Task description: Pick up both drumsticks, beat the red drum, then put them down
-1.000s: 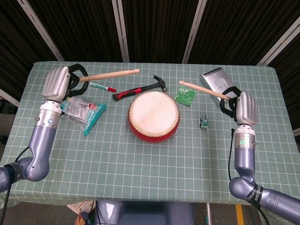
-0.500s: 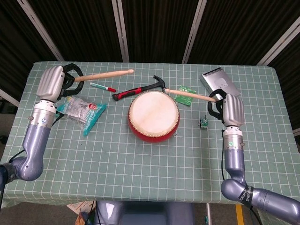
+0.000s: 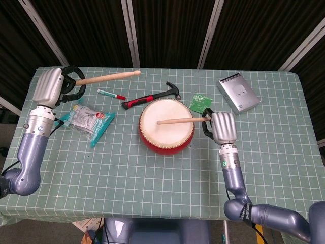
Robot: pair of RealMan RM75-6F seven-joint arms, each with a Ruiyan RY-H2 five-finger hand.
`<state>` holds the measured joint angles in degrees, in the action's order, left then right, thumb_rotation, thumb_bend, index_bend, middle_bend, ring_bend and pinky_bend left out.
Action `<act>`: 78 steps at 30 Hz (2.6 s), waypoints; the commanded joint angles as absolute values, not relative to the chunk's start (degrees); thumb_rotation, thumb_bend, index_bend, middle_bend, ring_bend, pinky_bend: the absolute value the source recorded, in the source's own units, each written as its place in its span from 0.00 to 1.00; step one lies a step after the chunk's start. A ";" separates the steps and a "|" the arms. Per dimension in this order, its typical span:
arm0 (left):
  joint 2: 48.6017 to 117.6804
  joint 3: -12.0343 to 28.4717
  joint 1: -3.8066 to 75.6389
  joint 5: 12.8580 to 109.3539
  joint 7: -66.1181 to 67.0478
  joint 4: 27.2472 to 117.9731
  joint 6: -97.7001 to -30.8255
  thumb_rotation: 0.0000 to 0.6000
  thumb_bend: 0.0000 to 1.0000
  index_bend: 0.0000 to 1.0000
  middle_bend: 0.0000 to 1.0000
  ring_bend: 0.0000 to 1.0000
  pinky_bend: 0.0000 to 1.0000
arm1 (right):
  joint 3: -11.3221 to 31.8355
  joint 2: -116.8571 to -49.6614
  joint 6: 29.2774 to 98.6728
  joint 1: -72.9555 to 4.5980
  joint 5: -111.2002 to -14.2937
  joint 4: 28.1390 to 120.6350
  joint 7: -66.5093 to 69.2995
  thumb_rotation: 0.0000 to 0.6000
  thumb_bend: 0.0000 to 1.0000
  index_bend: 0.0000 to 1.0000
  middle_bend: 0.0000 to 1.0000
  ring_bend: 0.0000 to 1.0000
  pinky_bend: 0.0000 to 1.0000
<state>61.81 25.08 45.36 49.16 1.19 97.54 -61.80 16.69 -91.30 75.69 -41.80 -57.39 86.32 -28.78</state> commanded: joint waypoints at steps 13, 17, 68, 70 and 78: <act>61.99 24.85 45.47 49.04 1.86 98.13 -60.85 1.00 0.51 0.78 1.00 1.00 1.00 | 17.58 -92.04 82.03 -43.62 -64.50 85.95 -43.84 1.00 0.61 0.95 1.00 1.00 1.00; 62.08 24.78 45.94 48.82 3.84 99.69 -61.51 1.00 0.51 0.78 1.00 1.00 1.00 | 22.19 -88.53 83.45 -41.44 -60.82 92.15 -40.01 1.00 0.61 0.95 1.00 1.00 1.00; 79.89 17.37 77.67 -11.16 61.67 85.82 -56.55 1.00 0.51 0.78 1.00 1.00 1.00 | 25.32 -77.54 79.81 -31.78 -51.88 91.24 -23.42 1.00 0.61 0.95 1.00 1.00 1.00; 78.45 19.73 75.01 -4.62 54.70 88.59 -57.22 1.00 0.51 0.78 1.00 1.00 1.00 | 25.11 -77.24 80.23 -31.57 -52.36 91.80 -23.60 1.00 0.61 0.95 1.00 1.00 1.00; 73.03 23.83 63.69 19.81 33.06 99.67 -62.98 1.00 0.51 0.78 1.00 1.00 1.00 | 24.49 -76.62 82.35 -30.94 -54.58 94.92 -24.17 1.00 0.61 0.95 1.00 1.00 1.00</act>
<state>77.56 19.12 71.39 -3.36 50.49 91.38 -58.72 24.58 -76.75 82.16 -31.05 -54.36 94.67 -24.09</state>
